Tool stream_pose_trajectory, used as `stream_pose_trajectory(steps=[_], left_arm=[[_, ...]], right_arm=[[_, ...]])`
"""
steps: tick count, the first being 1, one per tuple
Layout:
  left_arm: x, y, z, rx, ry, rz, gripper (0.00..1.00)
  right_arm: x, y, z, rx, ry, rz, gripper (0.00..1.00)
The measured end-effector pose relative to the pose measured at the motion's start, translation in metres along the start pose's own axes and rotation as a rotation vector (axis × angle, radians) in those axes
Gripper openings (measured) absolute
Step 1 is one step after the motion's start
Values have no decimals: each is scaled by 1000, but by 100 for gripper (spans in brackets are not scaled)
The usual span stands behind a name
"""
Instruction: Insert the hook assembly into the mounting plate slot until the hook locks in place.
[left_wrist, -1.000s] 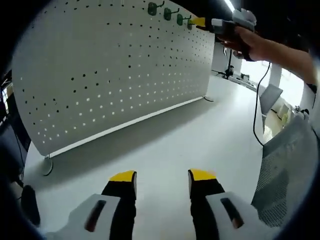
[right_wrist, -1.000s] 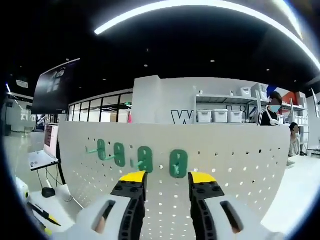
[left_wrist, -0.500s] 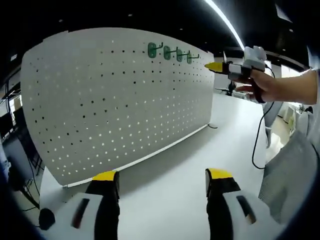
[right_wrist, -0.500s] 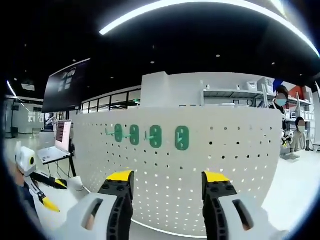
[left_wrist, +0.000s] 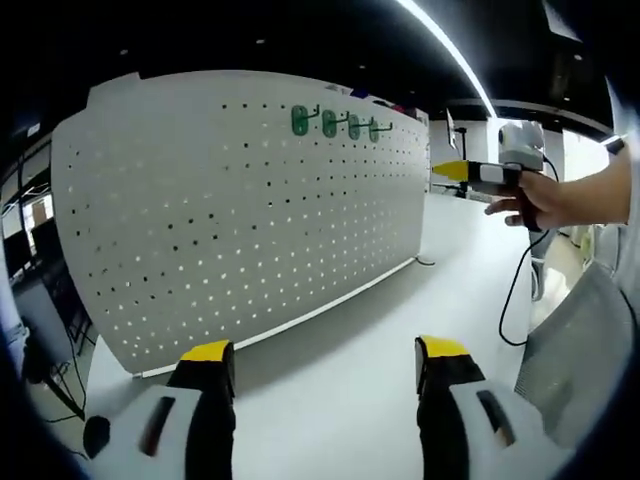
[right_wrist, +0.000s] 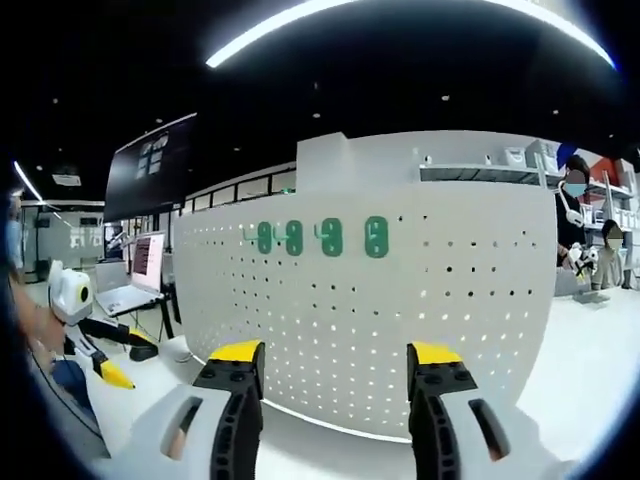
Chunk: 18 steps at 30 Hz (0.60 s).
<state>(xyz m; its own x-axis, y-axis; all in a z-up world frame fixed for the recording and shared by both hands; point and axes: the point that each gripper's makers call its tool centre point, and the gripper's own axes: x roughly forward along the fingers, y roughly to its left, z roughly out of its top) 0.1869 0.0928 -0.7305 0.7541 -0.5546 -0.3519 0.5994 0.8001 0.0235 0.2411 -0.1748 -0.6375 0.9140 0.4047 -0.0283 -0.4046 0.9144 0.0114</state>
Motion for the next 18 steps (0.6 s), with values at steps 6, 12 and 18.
stream_pose_trajectory(steps=[6, 12, 18], left_arm=[[-10, 0, 1, -3, -24, 20, 79], [-23, 0, -4, -19, -34, 48, 83], [-42, 2, -8, -43, -63, 86, 89]], right_arm=[[-22, 7, -23, 14, 41, 35, 59], [-45, 16, -46, 20, 90, 66, 60], [-73, 25, -67, 28, 140, 88, 63]])
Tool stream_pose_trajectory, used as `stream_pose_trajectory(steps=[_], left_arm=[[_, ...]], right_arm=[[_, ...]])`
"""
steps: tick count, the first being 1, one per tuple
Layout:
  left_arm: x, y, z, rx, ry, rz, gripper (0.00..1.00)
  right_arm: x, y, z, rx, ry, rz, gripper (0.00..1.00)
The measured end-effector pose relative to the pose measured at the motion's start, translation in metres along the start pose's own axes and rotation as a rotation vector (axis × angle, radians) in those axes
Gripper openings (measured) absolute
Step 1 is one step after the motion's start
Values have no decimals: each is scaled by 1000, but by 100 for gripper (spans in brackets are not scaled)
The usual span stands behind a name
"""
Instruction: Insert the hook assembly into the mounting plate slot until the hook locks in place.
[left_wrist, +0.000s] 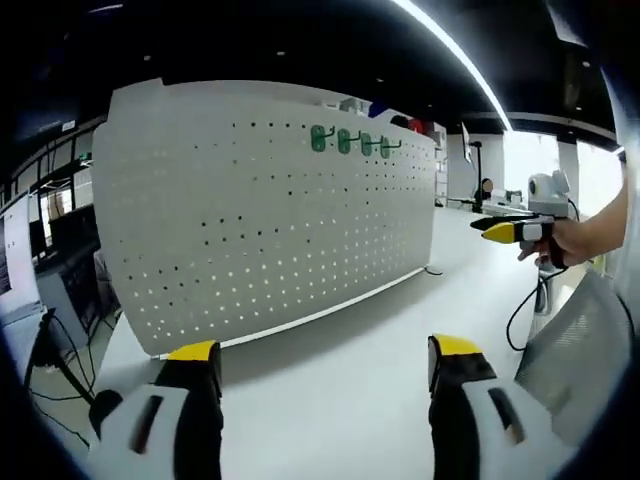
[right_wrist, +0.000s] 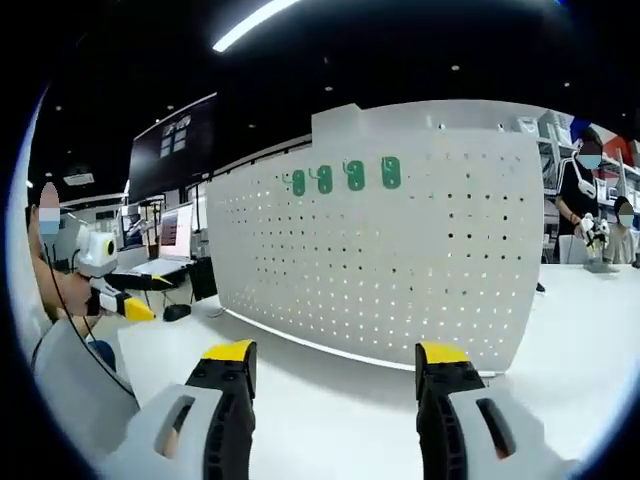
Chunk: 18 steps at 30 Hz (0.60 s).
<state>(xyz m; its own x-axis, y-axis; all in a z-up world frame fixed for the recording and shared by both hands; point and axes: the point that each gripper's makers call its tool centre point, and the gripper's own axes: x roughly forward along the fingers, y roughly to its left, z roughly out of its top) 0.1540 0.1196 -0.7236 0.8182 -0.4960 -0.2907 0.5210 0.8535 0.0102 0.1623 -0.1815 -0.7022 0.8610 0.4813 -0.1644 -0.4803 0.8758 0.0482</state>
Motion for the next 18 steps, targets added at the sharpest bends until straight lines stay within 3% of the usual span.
stream_pose_trajectory(steps=[10, 18], left_arm=[[-15, 5, 0, -23, -23, 47, 92], [-12, -1, -3, -6, -10, 30, 92]], right_arm=[[-24, 1, -17, 14, 40, -8, 62], [-26, 4, -20, 24, 38, -18, 62]])
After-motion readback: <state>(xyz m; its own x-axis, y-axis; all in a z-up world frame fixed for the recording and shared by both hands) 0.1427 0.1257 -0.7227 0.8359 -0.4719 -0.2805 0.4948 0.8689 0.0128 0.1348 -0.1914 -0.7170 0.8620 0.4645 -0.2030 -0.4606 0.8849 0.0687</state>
